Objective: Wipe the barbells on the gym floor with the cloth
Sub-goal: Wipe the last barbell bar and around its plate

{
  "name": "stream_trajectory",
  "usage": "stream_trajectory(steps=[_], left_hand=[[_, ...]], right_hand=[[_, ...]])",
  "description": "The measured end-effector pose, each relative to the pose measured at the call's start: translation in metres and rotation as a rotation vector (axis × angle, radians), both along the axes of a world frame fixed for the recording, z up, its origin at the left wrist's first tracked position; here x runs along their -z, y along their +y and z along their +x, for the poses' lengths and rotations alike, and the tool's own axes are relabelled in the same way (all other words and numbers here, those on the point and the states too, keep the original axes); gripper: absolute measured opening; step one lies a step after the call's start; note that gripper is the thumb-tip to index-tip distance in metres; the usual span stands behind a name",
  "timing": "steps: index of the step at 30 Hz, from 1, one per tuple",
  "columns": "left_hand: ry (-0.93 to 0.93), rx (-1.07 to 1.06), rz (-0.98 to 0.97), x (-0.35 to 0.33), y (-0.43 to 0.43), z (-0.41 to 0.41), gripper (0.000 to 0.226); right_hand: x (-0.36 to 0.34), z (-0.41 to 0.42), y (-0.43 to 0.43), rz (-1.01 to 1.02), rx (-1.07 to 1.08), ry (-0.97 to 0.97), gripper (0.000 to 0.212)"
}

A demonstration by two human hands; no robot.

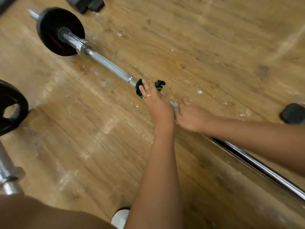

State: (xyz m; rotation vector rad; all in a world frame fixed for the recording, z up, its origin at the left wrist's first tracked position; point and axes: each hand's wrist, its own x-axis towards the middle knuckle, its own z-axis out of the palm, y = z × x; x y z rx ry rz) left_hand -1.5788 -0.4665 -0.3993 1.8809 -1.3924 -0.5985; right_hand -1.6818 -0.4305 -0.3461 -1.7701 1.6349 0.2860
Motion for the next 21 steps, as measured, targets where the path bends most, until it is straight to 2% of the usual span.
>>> stream_trajectory(steps=[2,4,6,11,15,19,21], left_hand=[[-0.045,0.063,0.001,0.001,-0.008,0.015,0.051],[-0.074,0.126,0.028,0.005,-0.03,0.036,0.048],[-0.123,0.141,0.069,0.005,-0.055,0.058,0.047],[-0.232,0.266,0.066,0.0,-0.06,0.064,0.044],[-0.387,0.603,0.059,-0.007,-0.065,0.091,0.049],[-0.658,1.024,-0.054,-0.017,-0.077,0.105,0.072],[-0.728,1.203,-0.134,-0.018,-0.079,0.097,0.081]], right_hand=[[0.021,0.027,0.011,-0.145,0.255,-0.047,0.059],[0.032,0.039,0.021,-0.329,0.347,0.024,0.059],[0.036,0.041,0.023,-0.402,0.321,0.054,0.061],[0.039,0.033,0.018,-0.404,0.267,0.063,0.062],[0.041,0.026,0.013,-0.391,0.279,0.059,0.062],[0.041,0.016,0.001,-0.386,0.281,0.038,0.062],[0.044,0.009,-0.006,-0.391,0.287,0.029,0.063]])
